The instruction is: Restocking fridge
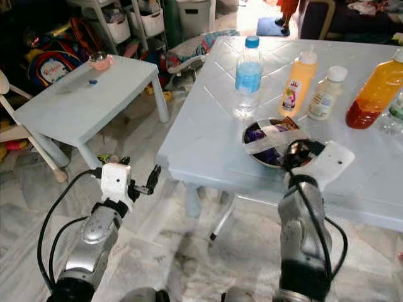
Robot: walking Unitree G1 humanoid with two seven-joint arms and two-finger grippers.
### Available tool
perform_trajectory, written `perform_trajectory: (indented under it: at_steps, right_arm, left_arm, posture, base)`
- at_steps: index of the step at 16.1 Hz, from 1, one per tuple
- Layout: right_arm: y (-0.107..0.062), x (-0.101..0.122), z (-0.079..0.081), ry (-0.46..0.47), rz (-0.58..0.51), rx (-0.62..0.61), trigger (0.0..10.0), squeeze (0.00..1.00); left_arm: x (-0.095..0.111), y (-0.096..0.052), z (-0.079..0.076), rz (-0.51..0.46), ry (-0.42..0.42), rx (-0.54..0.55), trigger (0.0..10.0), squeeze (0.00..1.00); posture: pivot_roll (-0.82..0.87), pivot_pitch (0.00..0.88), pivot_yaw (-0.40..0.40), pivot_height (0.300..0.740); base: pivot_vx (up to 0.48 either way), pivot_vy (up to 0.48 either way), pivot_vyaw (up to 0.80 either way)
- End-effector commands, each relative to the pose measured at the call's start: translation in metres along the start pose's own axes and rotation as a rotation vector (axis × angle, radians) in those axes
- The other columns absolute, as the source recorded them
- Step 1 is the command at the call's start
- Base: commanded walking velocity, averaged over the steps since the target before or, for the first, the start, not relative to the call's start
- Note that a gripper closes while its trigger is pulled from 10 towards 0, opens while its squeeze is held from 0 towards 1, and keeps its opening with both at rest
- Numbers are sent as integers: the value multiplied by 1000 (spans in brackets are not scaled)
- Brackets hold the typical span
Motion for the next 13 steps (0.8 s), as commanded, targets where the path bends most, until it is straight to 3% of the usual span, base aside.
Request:
perform_trajectory:
  at_steps: [1, 2, 3, 6, 13]
  right_arm:
    - [-5, -1, 5, -10, 11, 17, 10000, 580]
    - [-6, -3, 3, -2, 21, 9, 10000, 118]
    - [-9, -5, 3, -3, 34, 14, 10000, 0]
    - [-12, -16, -3, 7, 103, 14, 10000, 0]
    - [8, -25, -4, 58, 213, 50, 10000, 0]
  left_arm:
    - [1, 1, 1, -2, 18, -4, 10000, 0]
    - [1, 1, 1, -2, 18, -5, 10000, 0]
    - [1, 1, 1, -2, 19, -8, 10000, 0]
    - [1, 1, 0, -1, 18, -12, 10000, 0]
    - [0, 0, -1, 2, 23, -15, 10000, 0]
  posture:
    - [-105, 0, 97, 740]
    - [-105, 0, 97, 740]
    - [-105, 0, 97, 740]
    - [-109, 0, 99, 740]
    - [-97, 0, 98, 740]
  base:
    - [0, 0, 0]
    - [0, 0, 0]
    - [0, 0, 0]
    - [0, 0, 0]
    - [0, 0, 0]
Point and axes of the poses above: a point about 5 cm out from each wrist's last joint towards the gripper, its own y axis pointing out of the wrist towards the gripper, its own x axis along the axis of the wrist's last joint, z = x × y, the point moved 5 cm from there along y, pointing out of the wrist towards the gripper
